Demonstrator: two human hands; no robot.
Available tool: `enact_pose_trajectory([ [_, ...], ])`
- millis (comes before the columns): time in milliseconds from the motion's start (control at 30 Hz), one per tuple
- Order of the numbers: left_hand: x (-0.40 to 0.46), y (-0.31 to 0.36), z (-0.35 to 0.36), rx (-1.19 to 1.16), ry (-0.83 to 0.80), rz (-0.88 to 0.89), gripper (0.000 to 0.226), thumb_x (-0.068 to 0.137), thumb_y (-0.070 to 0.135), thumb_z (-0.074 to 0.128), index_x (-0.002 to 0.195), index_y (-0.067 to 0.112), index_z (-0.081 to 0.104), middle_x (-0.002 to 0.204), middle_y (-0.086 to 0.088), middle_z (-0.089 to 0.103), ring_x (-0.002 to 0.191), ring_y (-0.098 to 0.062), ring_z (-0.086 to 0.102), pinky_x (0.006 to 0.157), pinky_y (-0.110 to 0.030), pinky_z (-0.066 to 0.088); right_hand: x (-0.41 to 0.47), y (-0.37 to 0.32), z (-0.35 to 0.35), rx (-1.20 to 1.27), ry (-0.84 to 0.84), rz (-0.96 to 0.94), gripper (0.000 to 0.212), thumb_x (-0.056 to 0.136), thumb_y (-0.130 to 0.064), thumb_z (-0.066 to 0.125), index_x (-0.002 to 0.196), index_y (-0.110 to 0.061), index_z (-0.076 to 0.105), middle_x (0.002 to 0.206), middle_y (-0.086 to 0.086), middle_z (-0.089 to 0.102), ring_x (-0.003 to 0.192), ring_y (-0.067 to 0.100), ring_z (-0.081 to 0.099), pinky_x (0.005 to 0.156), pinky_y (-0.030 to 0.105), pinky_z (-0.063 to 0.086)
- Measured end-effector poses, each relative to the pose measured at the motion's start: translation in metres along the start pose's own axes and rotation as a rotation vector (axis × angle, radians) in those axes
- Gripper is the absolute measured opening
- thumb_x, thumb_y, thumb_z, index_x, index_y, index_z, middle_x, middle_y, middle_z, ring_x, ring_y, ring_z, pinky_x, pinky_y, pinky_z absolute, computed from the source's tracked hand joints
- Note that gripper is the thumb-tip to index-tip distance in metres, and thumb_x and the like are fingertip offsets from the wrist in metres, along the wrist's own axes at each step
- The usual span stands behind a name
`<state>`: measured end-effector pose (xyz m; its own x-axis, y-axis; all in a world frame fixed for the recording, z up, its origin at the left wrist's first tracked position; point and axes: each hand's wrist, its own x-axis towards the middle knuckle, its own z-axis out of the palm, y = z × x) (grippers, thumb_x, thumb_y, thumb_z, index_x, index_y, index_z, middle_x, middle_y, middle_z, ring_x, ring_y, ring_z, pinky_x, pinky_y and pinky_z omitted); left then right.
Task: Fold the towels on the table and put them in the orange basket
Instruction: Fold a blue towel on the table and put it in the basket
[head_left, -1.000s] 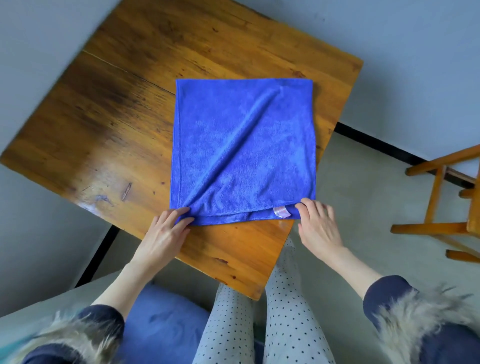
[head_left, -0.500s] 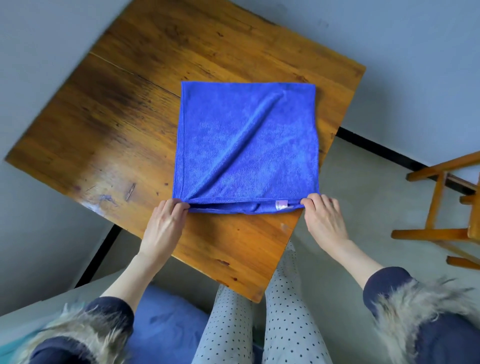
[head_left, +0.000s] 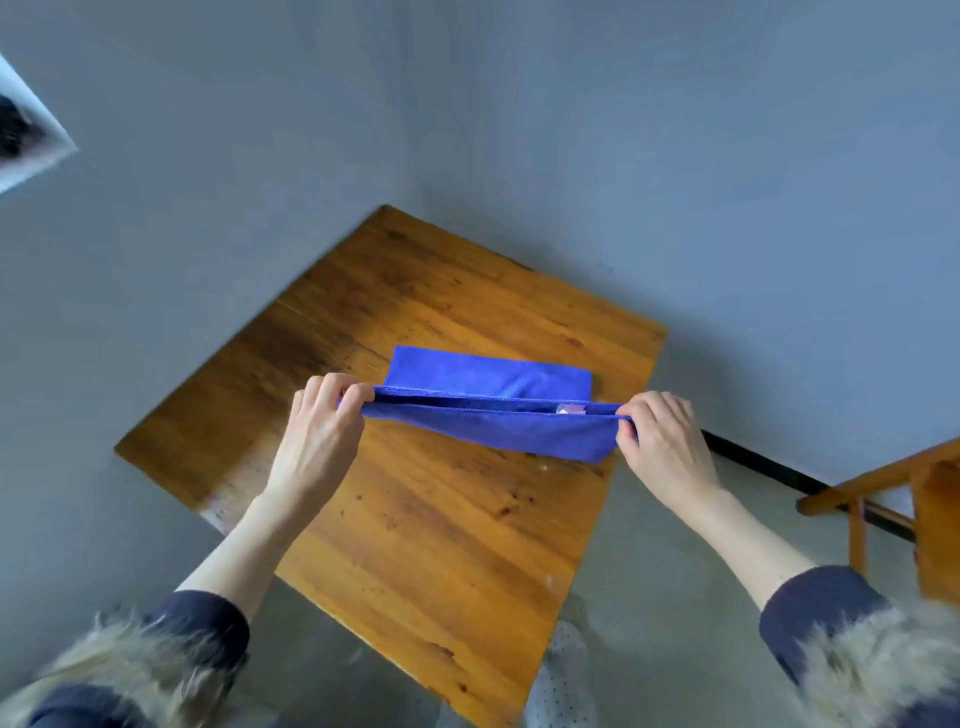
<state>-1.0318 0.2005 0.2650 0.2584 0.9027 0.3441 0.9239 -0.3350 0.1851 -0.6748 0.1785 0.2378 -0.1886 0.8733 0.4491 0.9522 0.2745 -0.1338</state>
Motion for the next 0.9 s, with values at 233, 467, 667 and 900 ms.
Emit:
enact_pose_trajectory([
  [233,0.061,-0.001,-0.085,-0.086,0.171,0.043,0.04,0.077,-0.011,0.056,0.115,0.001,0.057,0.107,-0.016,0.054,0.101,-0.028,0.044,0.09,-0.035,0.042,0.095,0.003,-0.088,0.306,0.185,0.194,0.014,0.071,0.016,0.061,0.077,0.003,0.064,0.08,0.017,0.064,0.076,0.031,0.061,0.073,0.023,0.041],
  [467,0.1,-0.007,-0.151,-0.055,0.303,0.055,0.024,0.088,0.006,0.041,0.097,0.003,0.063,0.089,-0.014,0.06,0.085,-0.036,0.053,0.078,-0.036,0.034,0.147,-0.011,-0.158,0.868,0.209,0.48,0.016,0.082,0.0,0.057,0.078,-0.013,0.065,0.074,-0.007,0.063,0.068,0.003,0.055,0.058,0.003,0.039],
  [667,0.086,-0.011,-0.183,-0.064,0.099,0.223,0.046,0.073,0.007,0.031,0.106,0.026,0.057,0.086,-0.001,0.049,0.077,-0.023,0.051,0.069,-0.029,0.042,0.156,-0.006,-0.179,0.77,0.016,0.402,0.014,0.085,0.004,0.057,0.087,-0.006,0.067,0.087,0.005,0.064,0.08,0.017,0.055,0.062,0.004,0.039],
  [900,0.066,-0.008,-0.181,-0.026,0.057,0.236,0.051,0.073,-0.007,0.043,0.112,0.02,0.062,0.088,-0.002,0.053,0.079,-0.021,0.053,0.071,-0.029,0.048,0.163,-0.008,-0.184,0.86,0.073,0.462,0.016,0.085,0.005,0.056,0.092,-0.003,0.069,0.093,0.008,0.065,0.087,0.017,0.055,0.061,0.001,0.04],
])
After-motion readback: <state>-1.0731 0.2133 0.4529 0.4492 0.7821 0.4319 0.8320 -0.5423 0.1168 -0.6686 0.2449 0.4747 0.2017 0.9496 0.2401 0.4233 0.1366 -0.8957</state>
